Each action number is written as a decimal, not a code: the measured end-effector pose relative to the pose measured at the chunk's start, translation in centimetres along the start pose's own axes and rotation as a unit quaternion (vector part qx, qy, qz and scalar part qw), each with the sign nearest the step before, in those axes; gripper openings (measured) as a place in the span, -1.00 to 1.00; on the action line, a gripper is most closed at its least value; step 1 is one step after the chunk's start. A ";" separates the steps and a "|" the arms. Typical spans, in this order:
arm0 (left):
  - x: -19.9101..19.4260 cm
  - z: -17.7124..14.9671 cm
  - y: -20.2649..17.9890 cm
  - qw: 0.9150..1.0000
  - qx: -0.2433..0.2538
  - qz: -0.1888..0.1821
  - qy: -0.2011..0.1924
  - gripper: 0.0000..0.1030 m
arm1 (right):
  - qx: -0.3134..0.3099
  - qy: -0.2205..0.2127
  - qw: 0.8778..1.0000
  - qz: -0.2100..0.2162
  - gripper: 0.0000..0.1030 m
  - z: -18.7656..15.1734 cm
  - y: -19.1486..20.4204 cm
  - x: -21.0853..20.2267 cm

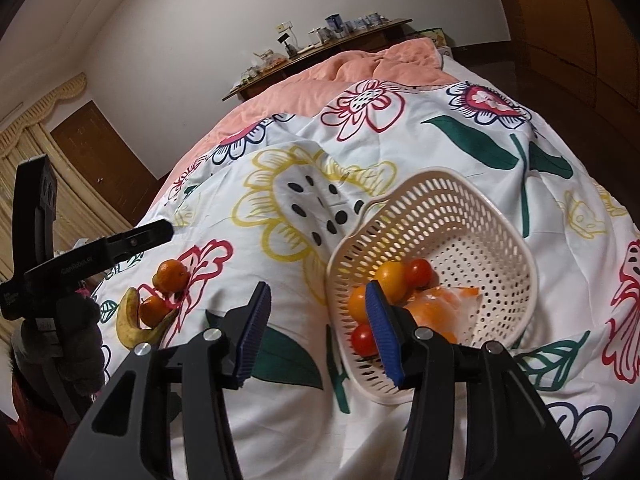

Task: Organize fruits
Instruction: 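Move the left gripper to the orange on the banana and close on it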

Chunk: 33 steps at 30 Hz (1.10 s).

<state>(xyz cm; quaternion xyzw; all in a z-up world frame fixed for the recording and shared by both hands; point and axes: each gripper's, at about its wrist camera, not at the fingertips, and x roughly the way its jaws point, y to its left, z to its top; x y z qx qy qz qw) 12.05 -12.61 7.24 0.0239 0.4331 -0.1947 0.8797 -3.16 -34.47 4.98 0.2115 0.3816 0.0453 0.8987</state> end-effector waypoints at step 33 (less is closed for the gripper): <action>-0.3 -6.7 4.8 0.999 -0.026 0.018 0.045 0.13 | -0.026 0.019 0.999 0.010 -0.04 -0.6 3.3 0.9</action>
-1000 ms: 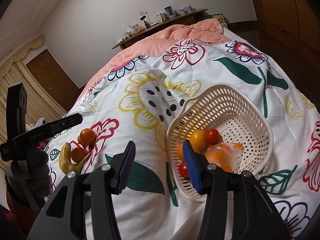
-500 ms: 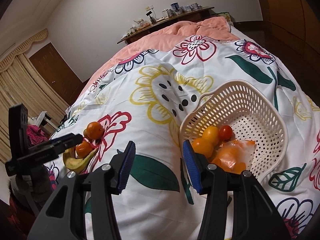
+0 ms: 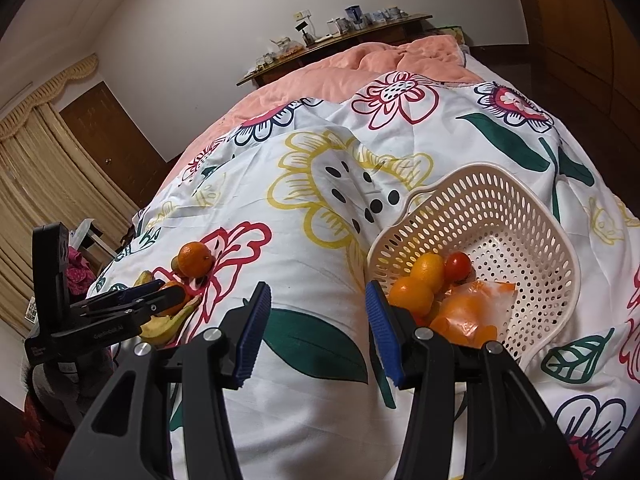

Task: Organize fruits
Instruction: 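Move the left gripper to the orange on the banana and close on it, then lift the orange with the left gripper while the right gripper moves to the orange beside the kiwi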

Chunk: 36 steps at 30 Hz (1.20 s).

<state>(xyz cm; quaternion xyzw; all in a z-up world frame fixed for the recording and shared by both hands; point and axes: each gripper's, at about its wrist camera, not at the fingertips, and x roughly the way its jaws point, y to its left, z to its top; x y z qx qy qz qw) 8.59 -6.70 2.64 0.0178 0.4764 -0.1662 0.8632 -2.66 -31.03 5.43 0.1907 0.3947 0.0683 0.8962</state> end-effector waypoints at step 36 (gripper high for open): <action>-2.7 -0.2 0.9 0.999 0.012 0.000 -0.053 -0.21 | -0.055 0.009 0.998 0.006 -0.04 1.0 4.9 1.1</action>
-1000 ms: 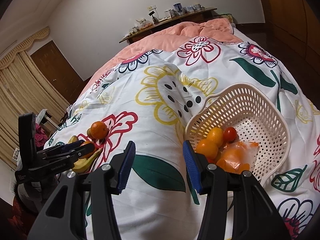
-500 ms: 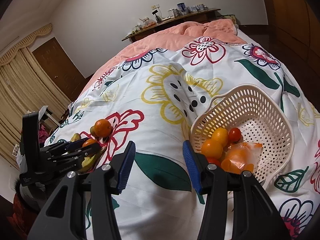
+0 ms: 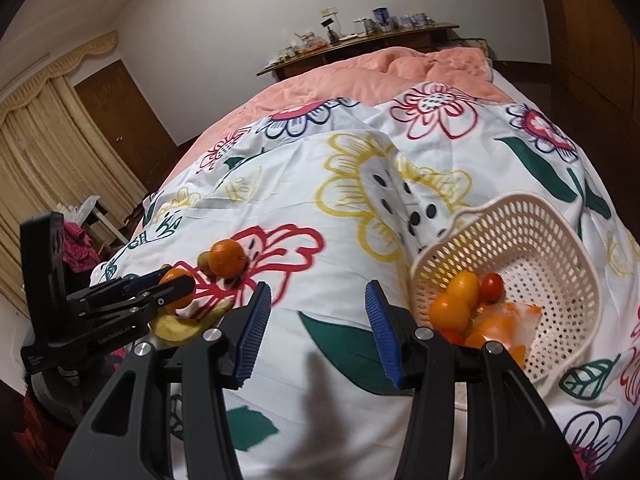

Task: Organize fruits
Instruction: 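Lift the orange with the left gripper while the right gripper moves to the orange beside the kiwi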

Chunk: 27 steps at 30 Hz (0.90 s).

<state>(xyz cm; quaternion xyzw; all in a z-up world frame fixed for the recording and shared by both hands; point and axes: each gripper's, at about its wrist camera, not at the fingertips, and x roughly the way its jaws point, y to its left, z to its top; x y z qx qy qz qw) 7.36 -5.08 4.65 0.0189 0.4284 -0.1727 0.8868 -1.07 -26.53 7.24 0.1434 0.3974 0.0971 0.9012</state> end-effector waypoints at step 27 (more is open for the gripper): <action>-4.3 -0.8 5.9 0.995 -0.069 -0.035 -0.057 -0.22 | -0.066 0.150 0.985 0.046 0.00 3.6 9.2 12.6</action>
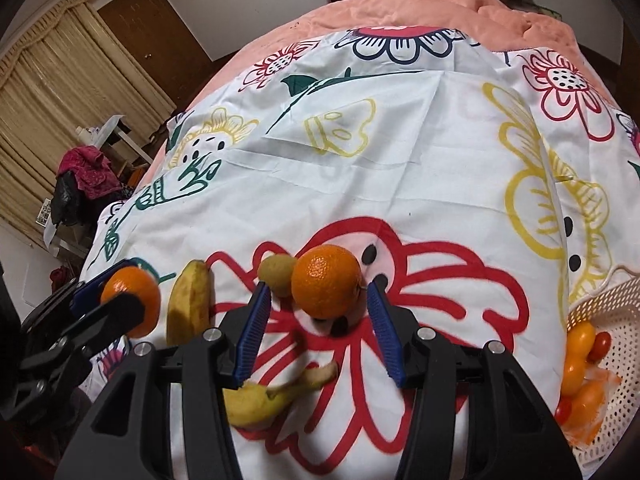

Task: Organize fruits
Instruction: 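Lift the orange with the left gripper while the right gripper moves to the orange beside the kiwi, then close the right gripper on the orange beside the kiwi and lift it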

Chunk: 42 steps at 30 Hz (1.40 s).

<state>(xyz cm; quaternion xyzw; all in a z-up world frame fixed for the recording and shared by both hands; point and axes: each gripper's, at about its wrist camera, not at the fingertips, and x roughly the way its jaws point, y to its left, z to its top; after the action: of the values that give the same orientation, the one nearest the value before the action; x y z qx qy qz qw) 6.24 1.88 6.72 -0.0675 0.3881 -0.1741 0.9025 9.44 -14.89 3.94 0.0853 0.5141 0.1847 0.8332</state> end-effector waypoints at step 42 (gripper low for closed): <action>0.2 0.1 -0.5 1.000 -0.003 -0.002 0.011 -0.22 | 0.013 -0.053 0.999 0.003 -0.33 -0.6 -1.2 -3.9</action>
<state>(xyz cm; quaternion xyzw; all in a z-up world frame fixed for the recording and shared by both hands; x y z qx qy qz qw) 6.28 1.36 6.75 -0.0693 0.3988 -0.1749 0.8975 7.57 -17.61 6.44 0.1070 0.4716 0.1755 0.8575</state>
